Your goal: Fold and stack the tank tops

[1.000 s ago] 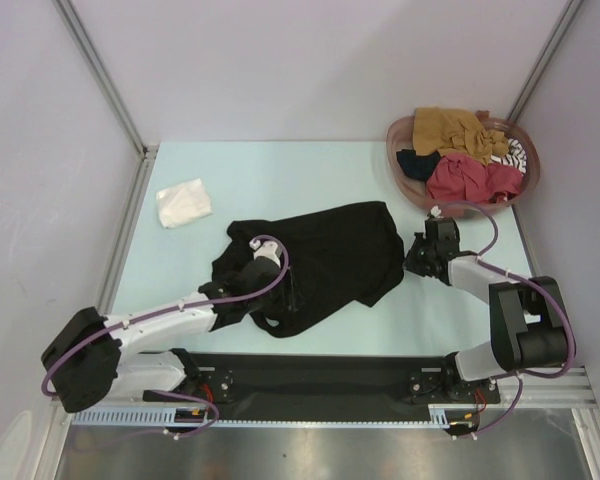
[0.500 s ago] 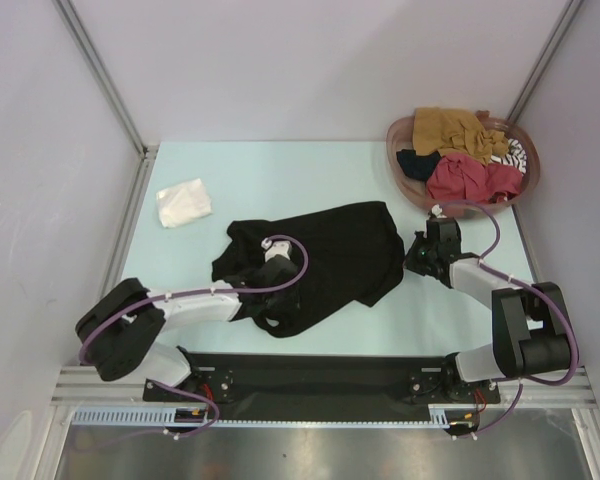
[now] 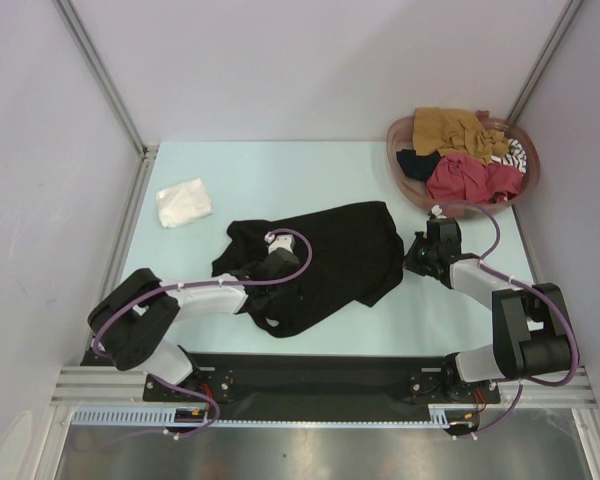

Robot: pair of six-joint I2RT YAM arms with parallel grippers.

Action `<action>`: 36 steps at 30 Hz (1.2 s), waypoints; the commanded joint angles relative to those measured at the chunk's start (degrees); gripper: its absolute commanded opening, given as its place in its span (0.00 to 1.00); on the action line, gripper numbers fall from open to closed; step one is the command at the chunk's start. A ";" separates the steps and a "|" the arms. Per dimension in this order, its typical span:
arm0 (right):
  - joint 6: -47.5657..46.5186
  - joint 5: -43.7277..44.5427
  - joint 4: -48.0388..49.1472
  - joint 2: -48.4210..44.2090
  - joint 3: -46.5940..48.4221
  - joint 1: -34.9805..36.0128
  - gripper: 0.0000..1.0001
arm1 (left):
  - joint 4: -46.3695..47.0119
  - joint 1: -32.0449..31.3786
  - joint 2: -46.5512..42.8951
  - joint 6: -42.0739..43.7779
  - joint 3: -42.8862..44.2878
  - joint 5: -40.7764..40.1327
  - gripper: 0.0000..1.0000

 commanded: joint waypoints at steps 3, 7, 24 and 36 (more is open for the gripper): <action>-0.02 -0.35 1.30 -2.02 -0.27 0.23 0.00 | 1.99 0.59 1.39 2.09 3.22 2.36 0.03; -0.20 0.09 -0.19 -4.48 -0.18 -0.03 0.00 | -1.68 0.59 -1.94 2.09 3.31 1.48 0.00; -4.06 -17.49 -26.80 -29.71 27.92 -7.41 0.00 | -40.97 11.05 -34.99 16.93 38.66 1.86 0.00; -4.33 -19.95 -36.40 -34.54 59.66 -7.77 0.00 | -59.18 11.23 -39.83 22.13 70.97 -3.53 0.00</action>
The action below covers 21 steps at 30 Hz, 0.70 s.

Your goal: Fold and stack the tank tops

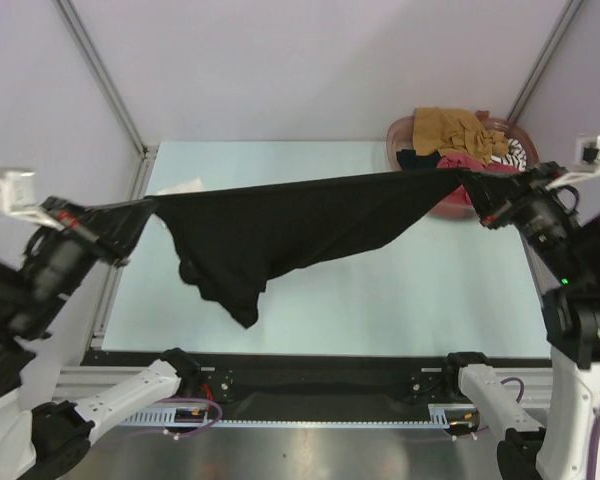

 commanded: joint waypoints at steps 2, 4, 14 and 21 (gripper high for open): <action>-1.18 -1.18 -5.06 -2.92 10.01 -0.36 0.00 | -6.67 0.34 -1.62 2.52 4.26 -1.59 0.00; -1.53 -1.00 -6.65 -2.49 12.40 -0.27 0.00 | -6.67 0.34 -2.24 2.34 3.12 -1.76 0.00; 0.40 -4.77 -5.71 4.63 4.69 -0.36 0.00 | 2.99 0.43 1.17 2.52 -11.82 -7.82 0.00; 2.95 -6.27 0.20 13.94 8.52 -0.27 0.00 | 5.10 7.55 10.24 4.44 1.13 -2.20 0.00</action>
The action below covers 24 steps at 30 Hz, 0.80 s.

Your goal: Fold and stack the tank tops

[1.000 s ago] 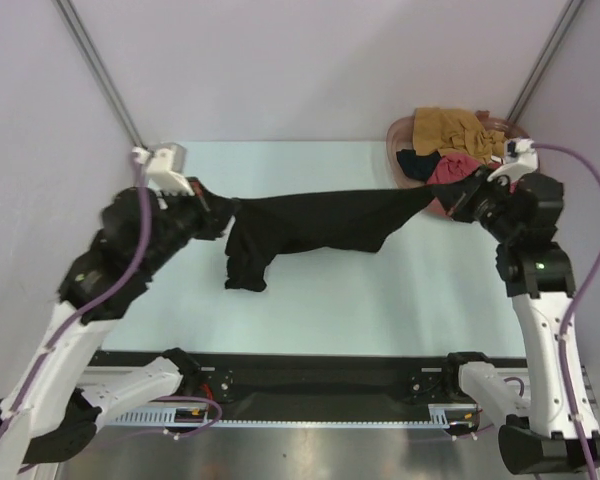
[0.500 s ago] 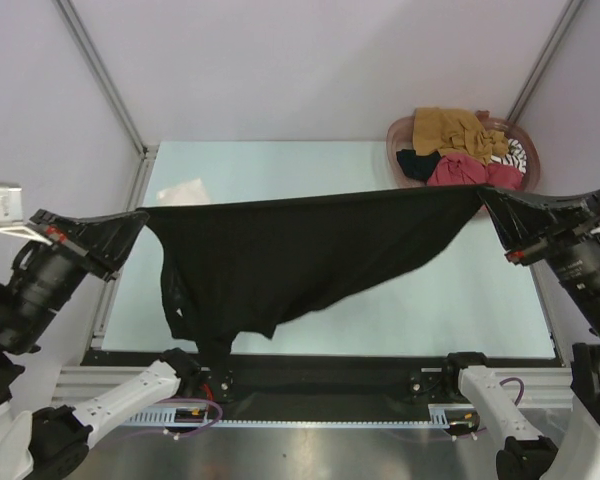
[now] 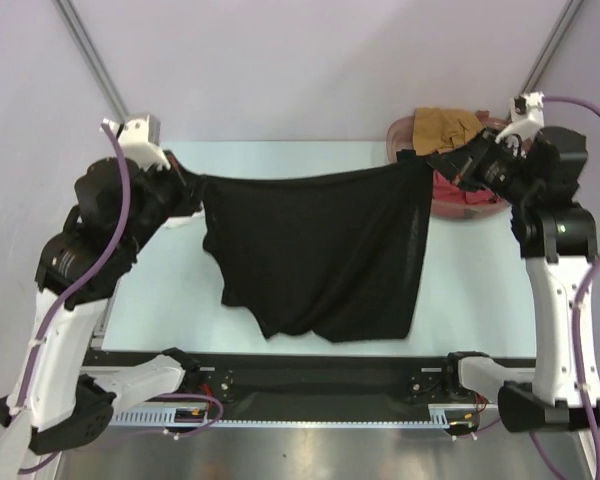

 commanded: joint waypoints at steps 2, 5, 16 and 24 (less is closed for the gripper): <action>1.18 -0.59 5.18 1.43 11.45 -0.23 0.00 | 7.49 1.74 -0.52 3.64 14.33 1.19 0.00; 1.18 -1.37 8.85 0.30 15.25 -0.23 0.00 | 10.57 1.82 -3.59 6.02 16.82 4.42 0.00; 3.65 -3.83 13.72 -14.73 -0.02 -0.23 0.00 | 15.41 1.82 -17.90 2.16 -3.81 8.83 0.00; -0.31 -0.58 4.05 -14.22 7.17 -0.23 0.00 | 10.06 1.74 -12.68 0.84 1.53 6.73 0.00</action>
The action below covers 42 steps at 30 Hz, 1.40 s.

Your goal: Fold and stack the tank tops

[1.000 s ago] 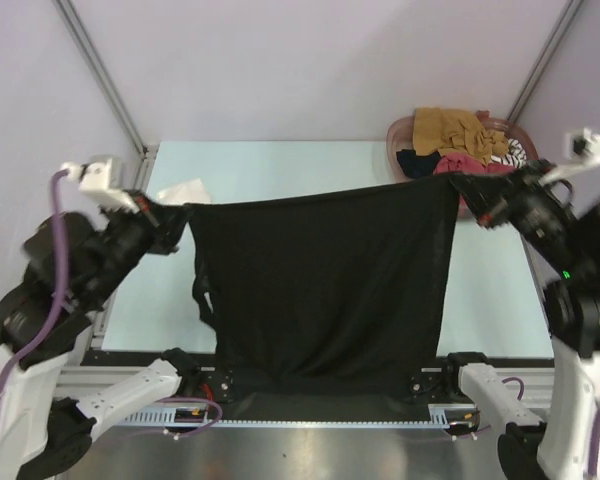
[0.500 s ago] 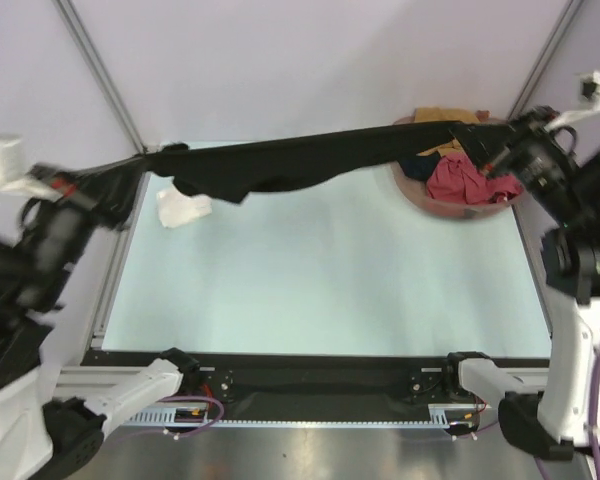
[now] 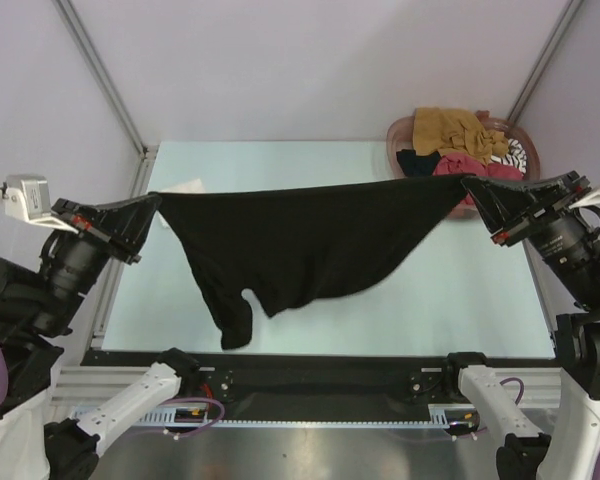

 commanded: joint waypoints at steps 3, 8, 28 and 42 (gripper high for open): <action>-0.73 2.15 -3.48 5.62 1.13 -0.23 0.00 | 1.35 0.43 8.01 -0.96 1.21 -4.19 0.00; 1.73 3.47 0.37 11.68 -12.93 -0.23 0.00 | 10.98 6.21 12.33 -3.14 -12.75 5.51 0.00; 3.58 9.64 13.32 8.09 -12.23 1.88 0.00 | 9.80 13.96 12.42 -3.32 0.95 9.95 0.00; 3.31 8.83 7.95 -4.48 -18.77 1.80 0.00 | 8.13 13.96 1.34 -9.48 -10.95 14.87 0.00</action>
